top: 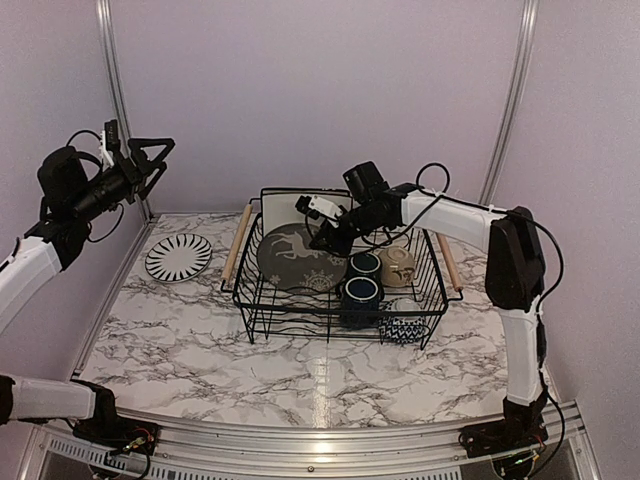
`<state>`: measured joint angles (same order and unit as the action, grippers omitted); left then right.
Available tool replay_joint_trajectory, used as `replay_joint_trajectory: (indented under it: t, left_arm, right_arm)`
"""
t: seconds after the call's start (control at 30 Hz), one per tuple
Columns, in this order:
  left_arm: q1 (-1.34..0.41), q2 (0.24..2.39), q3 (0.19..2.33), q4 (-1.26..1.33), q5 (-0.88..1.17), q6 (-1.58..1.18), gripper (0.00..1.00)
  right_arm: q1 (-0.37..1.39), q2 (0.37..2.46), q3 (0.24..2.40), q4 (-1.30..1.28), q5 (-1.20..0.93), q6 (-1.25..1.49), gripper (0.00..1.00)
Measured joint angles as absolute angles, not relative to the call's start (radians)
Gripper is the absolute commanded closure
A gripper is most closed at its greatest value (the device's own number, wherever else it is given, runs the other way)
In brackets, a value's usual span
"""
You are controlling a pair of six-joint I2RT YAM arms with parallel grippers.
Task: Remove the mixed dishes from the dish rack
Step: Grab the plate from the dish rack.
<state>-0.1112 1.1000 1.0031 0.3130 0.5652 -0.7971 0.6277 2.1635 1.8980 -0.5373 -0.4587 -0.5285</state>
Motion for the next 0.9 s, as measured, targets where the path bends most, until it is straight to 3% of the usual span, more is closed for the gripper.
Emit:
replay_joint_trajectory:
  t: [0.23,0.9]
  left_arm:
    - [-0.12,1.101,1.003,0.313,0.567,-0.797,0.01]
    - [-0.146,1.146,1.001,0.309,0.537,-0.805,0.01]
  right_arm:
    - [0.628,2.162,1.9,-0.544,-0.463,-0.554,1.0]
    - [0.629,1.987,1.834,-0.544,-0.468,-0.415,1.0]
